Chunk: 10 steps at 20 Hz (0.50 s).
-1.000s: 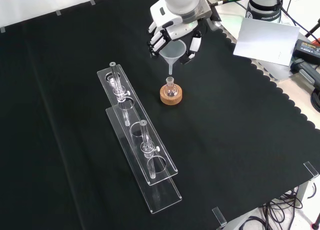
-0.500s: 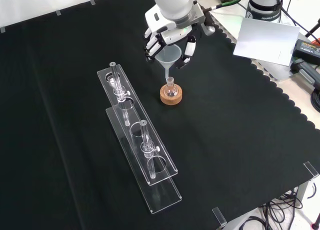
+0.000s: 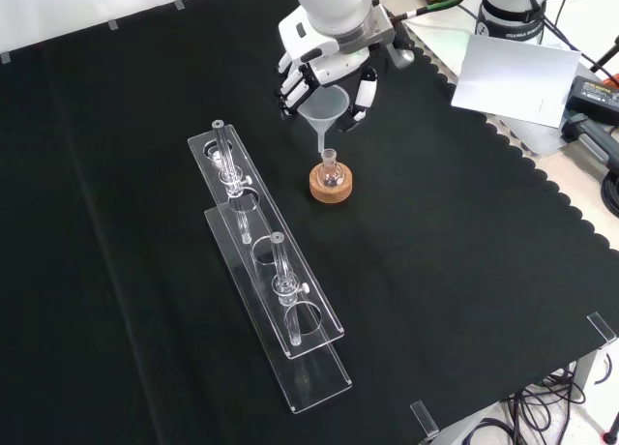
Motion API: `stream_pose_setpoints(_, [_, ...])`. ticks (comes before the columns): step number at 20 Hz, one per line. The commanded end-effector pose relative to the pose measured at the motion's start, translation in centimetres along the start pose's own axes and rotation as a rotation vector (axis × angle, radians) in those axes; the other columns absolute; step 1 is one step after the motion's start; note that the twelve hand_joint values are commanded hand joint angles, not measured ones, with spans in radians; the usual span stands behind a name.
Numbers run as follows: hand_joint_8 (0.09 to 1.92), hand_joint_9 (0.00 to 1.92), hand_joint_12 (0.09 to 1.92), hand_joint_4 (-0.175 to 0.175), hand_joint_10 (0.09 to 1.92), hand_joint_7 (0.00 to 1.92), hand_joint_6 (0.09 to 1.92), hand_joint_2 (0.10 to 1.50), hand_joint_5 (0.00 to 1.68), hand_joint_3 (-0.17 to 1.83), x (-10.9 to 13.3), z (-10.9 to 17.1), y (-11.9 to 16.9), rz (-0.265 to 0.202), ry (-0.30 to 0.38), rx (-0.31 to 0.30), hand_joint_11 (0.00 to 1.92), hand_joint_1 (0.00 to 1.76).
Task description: Place the funnel on the round-bottom flask.
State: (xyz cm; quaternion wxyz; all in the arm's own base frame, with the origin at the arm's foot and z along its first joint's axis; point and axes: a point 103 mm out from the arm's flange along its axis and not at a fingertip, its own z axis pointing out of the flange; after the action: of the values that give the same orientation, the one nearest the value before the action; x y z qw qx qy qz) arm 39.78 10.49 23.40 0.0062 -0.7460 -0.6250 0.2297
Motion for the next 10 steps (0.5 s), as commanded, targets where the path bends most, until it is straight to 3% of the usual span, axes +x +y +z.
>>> stream_pose_setpoints(1, [0.66,0.99,1.26,0.005,0.42,0.72,0.77,0.85,0.76,0.64,0.46,1.95,0.94,0.0,0.008,0.038,0.7,0.85])
stream_pose_setpoints(10, [0.67,0.99,1.26,0.004,0.42,0.72,0.78,0.85,0.76,0.64,-0.09,1.93,0.87,-0.009,0.038,0.041,0.7,0.85])
